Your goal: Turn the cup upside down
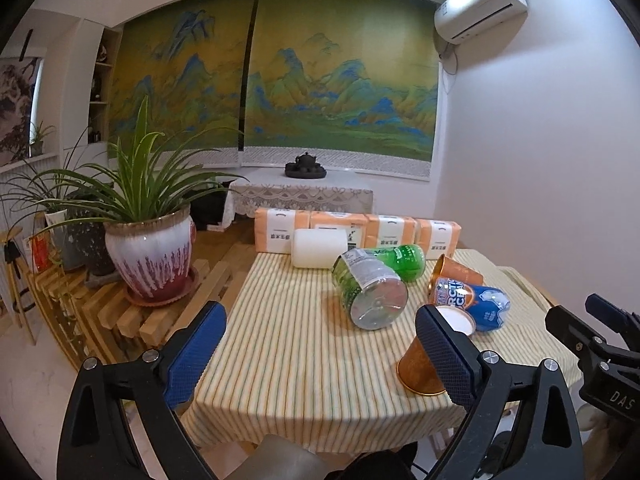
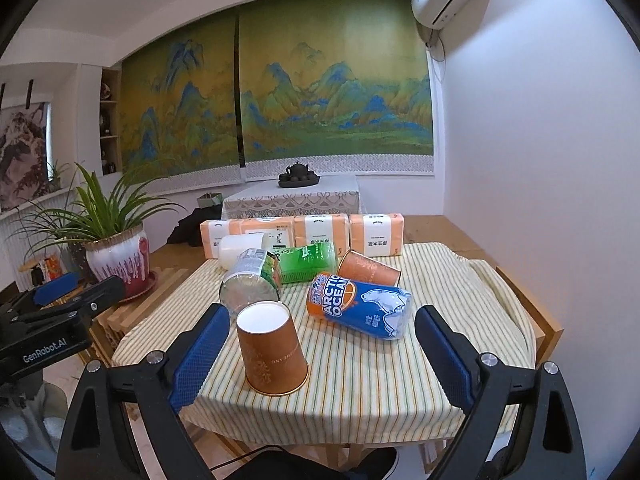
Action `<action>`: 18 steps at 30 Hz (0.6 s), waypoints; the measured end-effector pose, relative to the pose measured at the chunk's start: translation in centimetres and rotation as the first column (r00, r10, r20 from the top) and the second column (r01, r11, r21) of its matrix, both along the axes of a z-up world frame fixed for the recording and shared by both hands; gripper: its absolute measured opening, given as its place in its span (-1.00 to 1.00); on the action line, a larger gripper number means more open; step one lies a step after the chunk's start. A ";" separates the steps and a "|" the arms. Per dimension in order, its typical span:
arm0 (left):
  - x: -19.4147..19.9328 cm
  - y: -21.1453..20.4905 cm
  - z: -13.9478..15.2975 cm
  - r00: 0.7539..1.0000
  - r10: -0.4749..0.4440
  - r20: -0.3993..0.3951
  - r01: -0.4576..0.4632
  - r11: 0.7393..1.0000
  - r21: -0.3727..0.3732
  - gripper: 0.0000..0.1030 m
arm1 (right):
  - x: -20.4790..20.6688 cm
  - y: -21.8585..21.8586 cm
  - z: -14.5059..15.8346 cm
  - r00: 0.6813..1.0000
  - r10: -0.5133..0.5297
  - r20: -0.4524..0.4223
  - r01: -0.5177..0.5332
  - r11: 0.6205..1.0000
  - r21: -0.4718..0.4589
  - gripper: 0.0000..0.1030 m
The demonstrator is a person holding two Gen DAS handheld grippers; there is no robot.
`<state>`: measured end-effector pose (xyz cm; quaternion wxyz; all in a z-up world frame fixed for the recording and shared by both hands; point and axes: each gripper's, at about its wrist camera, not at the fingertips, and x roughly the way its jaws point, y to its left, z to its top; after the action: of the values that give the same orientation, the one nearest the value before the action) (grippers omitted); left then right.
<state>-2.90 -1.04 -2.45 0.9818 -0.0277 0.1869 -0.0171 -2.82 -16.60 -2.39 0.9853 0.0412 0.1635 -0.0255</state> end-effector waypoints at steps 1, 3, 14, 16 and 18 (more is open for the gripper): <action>0.0 -0.1 0.0 1.000 0.001 -0.001 -0.001 1.000 0.002 0.89 | 0.0 0.0 0.0 1.000 0.001 -0.001 -0.001 1.000 0.003 0.78; 0.0 -0.3 0.0 1.000 0.000 -0.004 0.000 1.000 0.005 0.89 | 0.0 -0.1 0.1 1.000 0.003 0.000 -0.003 1.000 0.011 0.78; 0.0 -0.9 0.0 1.000 -0.010 -0.002 0.010 1.000 0.012 0.89 | -0.2 -0.5 0.0 1.000 -0.005 0.001 0.005 1.000 0.019 0.78; 0.0 -0.9 -0.1 1.000 -0.011 -0.001 0.011 1.000 0.006 0.89 | 0.0 -0.5 -0.2 1.000 -0.005 -0.005 0.005 1.000 0.021 0.78; 0.0 -0.8 -0.1 1.000 -0.012 -0.002 0.012 1.000 0.004 0.89 | 0.1 -0.6 -0.3 1.000 -0.005 -0.010 0.005 1.000 0.024 0.78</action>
<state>-2.85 -1.88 -2.54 0.9816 -0.0244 0.1881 -0.0228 -2.75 -17.18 -2.68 0.9839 0.0531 0.1687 -0.0260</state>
